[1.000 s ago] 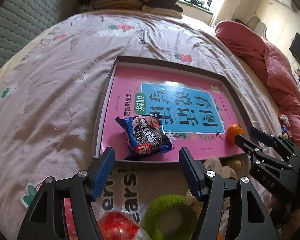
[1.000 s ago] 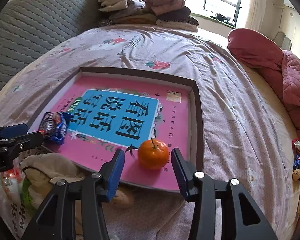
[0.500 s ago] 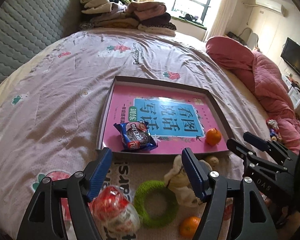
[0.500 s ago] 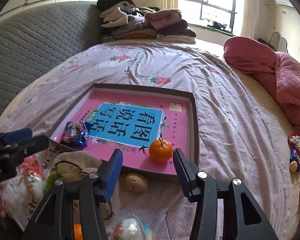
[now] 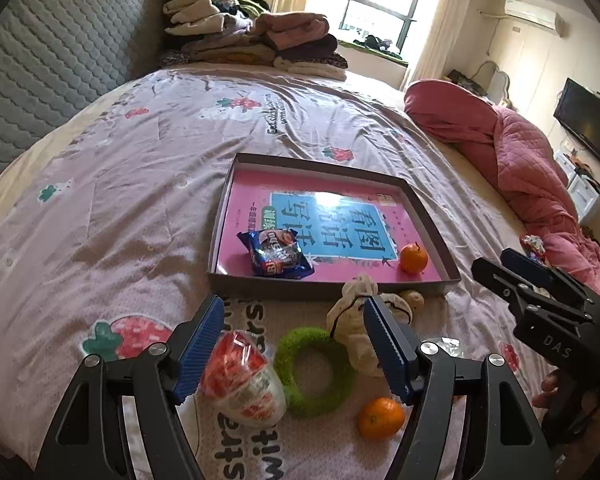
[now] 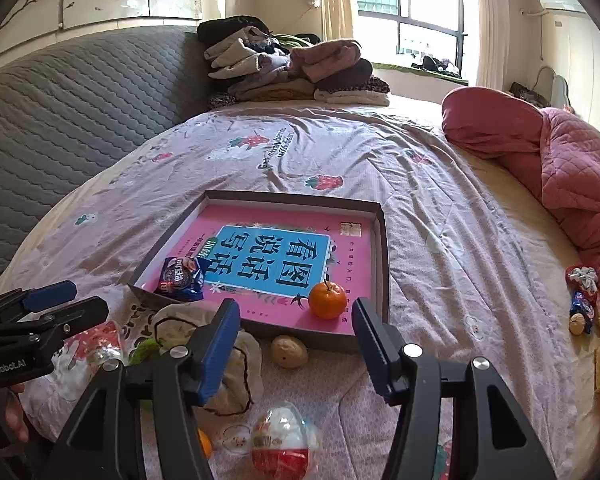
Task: Organize objects
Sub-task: 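Withdraw both tools from the tray toward the remaining items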
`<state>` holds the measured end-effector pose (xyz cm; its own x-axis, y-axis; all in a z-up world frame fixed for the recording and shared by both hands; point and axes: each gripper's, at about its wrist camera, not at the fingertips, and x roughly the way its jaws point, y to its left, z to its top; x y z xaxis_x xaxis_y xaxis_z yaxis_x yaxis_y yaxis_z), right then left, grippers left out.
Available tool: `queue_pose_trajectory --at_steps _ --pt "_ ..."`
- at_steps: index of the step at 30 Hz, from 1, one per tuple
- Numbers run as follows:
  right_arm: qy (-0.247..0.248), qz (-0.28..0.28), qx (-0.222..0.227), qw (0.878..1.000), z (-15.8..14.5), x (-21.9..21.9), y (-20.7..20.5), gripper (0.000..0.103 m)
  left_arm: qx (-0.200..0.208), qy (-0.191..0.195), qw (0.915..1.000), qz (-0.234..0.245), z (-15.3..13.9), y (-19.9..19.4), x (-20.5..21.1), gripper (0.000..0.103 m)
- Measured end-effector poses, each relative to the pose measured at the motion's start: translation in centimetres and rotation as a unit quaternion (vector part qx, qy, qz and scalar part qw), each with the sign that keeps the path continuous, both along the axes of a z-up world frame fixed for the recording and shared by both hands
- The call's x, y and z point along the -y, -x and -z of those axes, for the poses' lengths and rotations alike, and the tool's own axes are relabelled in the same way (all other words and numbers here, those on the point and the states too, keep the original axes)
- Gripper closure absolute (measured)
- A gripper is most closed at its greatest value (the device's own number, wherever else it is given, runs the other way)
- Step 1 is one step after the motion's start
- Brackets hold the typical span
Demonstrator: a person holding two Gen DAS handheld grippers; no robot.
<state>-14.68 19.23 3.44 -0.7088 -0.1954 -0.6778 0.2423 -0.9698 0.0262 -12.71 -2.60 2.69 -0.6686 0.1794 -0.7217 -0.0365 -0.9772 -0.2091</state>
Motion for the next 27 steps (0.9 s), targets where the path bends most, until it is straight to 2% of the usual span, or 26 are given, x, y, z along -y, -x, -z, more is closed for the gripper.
queue_pose_trajectory --at_steps 27 --pt "-0.015 -0.013 -0.03 0.999 -1.6 1.3 -5.7 0.045 0.002 0.008 1.0 -0.004 -0.5 -3.9 1.3 0.029"
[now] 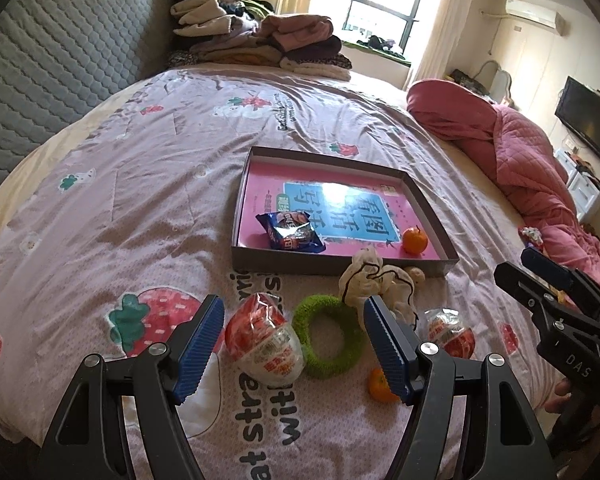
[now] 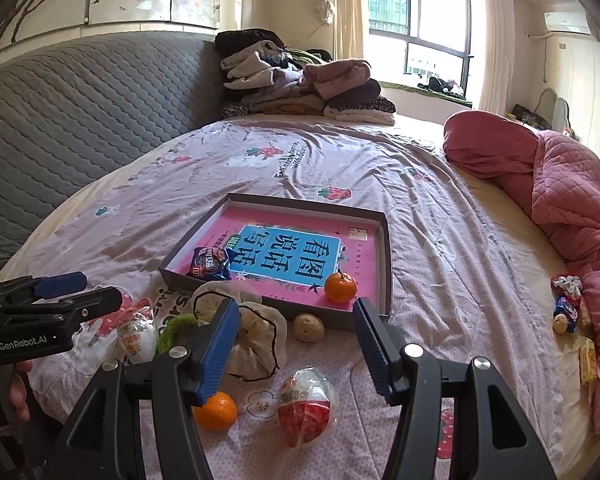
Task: Organize objects
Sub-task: 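Withdraw both tools from the tray toward the remaining items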
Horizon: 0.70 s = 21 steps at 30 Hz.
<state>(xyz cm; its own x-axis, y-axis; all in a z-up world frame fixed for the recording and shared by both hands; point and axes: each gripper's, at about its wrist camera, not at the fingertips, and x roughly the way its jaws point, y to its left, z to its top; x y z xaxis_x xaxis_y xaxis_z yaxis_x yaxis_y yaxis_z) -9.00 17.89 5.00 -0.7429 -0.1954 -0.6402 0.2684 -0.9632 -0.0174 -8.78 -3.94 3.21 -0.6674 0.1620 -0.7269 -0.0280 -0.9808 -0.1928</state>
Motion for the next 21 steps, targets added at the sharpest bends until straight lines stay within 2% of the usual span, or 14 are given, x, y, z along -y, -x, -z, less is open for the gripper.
queue_pose_trajectory --at_steps 10,21 --pt "-0.006 0.003 0.003 1.0 0.7 -0.2 -1.2 0.045 0.005 0.008 0.9999 0.008 0.6 -1.1 -0.5 0.029" --pt "-0.009 0.016 0.015 1.0 2.8 -1.3 -2.3 0.045 0.017 0.023 0.9996 0.008 2.4 -1.6 -0.6 0.029"
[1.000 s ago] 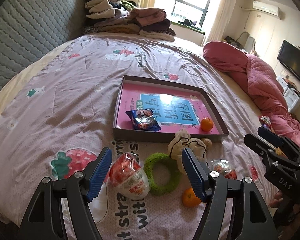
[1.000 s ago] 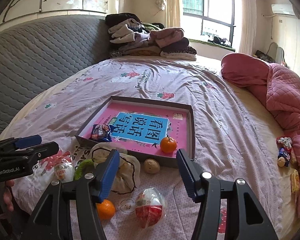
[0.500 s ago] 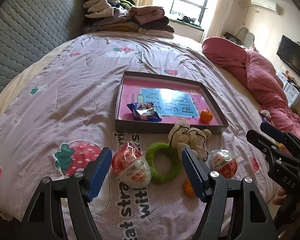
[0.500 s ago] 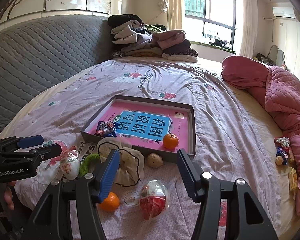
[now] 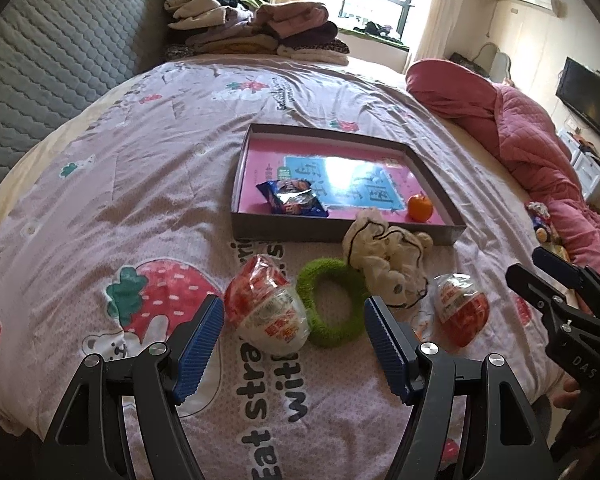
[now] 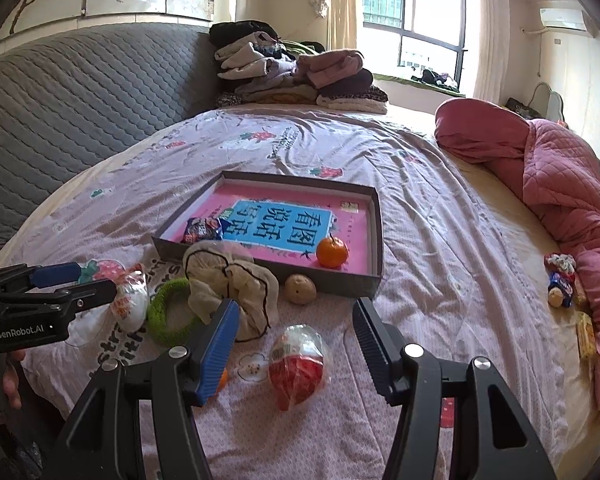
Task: Organize objects
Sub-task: 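Withdraw both tools from the tray toward the remaining items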
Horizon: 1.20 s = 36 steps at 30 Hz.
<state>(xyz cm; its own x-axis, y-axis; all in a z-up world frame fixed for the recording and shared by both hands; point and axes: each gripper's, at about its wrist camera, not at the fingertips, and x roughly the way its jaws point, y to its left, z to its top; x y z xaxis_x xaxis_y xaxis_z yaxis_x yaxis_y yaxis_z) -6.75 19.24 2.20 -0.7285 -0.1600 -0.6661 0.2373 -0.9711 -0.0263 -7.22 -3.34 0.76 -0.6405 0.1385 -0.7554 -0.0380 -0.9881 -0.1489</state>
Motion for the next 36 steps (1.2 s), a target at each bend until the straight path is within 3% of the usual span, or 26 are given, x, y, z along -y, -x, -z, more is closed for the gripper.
queue_pose_trajectory --at_steps 36 --pt "-0.006 0.015 0.043 0.999 4.8 -0.5 -1.3 0.045 0.015 0.009 0.9995 0.024 3.8 -2.0 0.0 0.029"
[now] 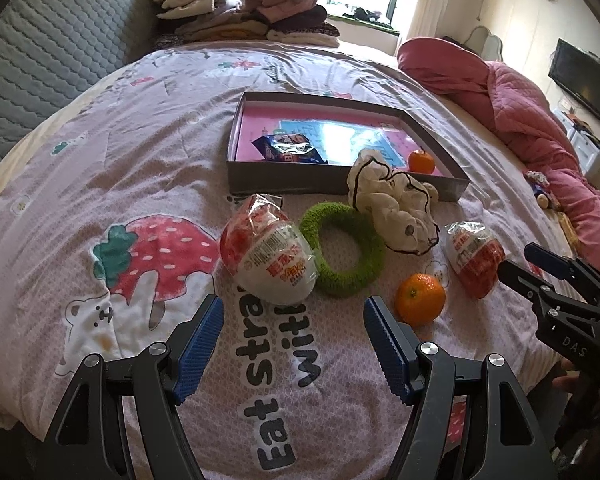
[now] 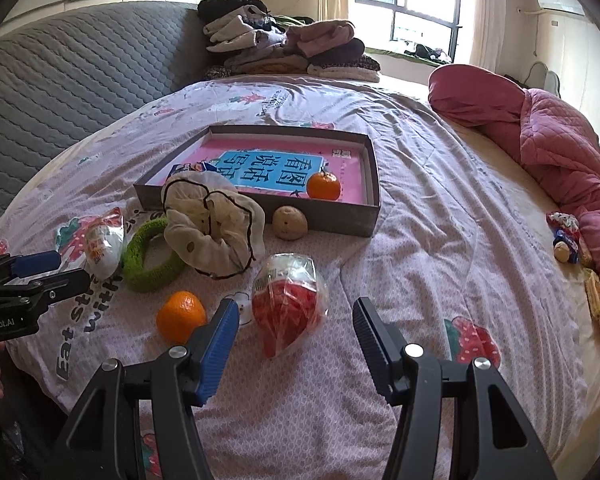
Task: Organize objects
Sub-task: 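Withdraw both tools from the tray toward the remaining items, then grasp the white-wrapped candy egg with the left tool while the right tool grasps the red-wrapped egg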
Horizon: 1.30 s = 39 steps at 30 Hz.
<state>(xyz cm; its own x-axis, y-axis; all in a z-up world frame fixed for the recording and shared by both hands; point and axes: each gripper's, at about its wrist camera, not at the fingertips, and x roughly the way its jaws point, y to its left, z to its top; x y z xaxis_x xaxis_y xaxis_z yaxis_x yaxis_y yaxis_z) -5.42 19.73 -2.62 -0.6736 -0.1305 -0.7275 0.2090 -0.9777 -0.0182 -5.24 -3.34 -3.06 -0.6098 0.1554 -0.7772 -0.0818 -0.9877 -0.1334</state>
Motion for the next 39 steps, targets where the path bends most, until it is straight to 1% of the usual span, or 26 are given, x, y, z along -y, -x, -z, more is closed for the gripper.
queue_pose_trajectory --at_steps 5,16,22,39 --pt "0.002 0.002 0.002 1.0 0.3 -0.1 -0.1 0.045 0.001 -0.005 1.0 -0.003 0.3 0.0 0.3 0.029" --pt "0.006 0.004 0.006 1.0 0.7 -0.1 -0.1 0.044 0.003 0.0 1.0 -0.004 1.3 0.2 0.5 0.029" --pt "0.014 0.014 0.003 1.0 0.7 -0.5 0.3 0.045 -0.003 -0.022 0.9996 -0.018 1.0 0.6 1.1 0.029" --pt "0.016 0.02 0.012 1.0 1.8 0.0 1.8 0.045 -0.003 -0.035 0.9985 -0.041 1.3 2.8 1.5 0.029"
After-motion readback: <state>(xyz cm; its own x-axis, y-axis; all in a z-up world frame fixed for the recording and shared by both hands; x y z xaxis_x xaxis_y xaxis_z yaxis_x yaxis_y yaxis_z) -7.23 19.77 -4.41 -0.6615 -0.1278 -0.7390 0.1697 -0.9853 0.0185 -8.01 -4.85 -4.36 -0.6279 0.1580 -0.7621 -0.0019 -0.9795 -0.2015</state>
